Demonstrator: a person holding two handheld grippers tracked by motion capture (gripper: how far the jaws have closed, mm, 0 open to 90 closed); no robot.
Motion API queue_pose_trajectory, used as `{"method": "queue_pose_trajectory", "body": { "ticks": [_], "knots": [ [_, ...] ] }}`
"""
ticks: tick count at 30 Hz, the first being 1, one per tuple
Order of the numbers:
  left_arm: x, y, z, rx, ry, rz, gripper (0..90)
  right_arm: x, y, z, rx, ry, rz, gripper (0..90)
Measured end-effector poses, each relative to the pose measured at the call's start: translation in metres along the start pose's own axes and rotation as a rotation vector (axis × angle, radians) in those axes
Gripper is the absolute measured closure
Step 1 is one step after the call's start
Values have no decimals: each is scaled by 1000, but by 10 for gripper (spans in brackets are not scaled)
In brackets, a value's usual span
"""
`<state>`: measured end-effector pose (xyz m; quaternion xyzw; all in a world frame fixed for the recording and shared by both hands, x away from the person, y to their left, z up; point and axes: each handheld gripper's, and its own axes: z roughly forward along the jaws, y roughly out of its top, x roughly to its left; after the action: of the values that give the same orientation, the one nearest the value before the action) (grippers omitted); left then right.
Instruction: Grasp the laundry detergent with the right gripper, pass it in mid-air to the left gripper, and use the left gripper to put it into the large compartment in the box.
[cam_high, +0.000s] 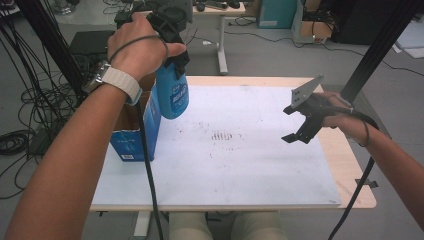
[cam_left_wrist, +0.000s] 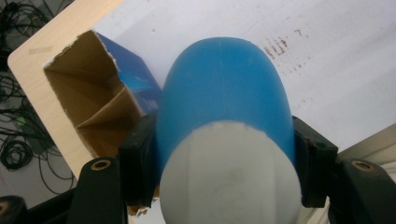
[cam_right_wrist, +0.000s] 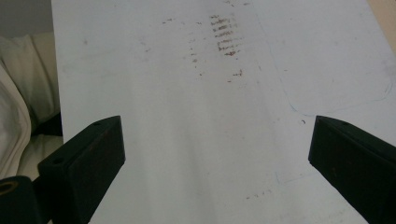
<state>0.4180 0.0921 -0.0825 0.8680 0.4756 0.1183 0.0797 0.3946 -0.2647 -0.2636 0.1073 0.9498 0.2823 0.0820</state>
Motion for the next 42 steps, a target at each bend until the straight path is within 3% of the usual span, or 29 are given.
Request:
{"method": "queue_pose_trajectory", "body": {
  "ticks": [22,28,29,42],
  "knots": [
    [36,-11,-17,7,55,-153,376,-2,-2,3,7,-4,10,39],
    [49,-15,-18,22,69,-192,376,-3,-3,2,7,-9,16,39],
    [52,-15,-17,25,69,-199,376,-1,-3,2,12,-10,36,39],
    [75,-25,-12,27,85,-279,377,-2,-5,4,16,-8,36,40]
  ]
}}
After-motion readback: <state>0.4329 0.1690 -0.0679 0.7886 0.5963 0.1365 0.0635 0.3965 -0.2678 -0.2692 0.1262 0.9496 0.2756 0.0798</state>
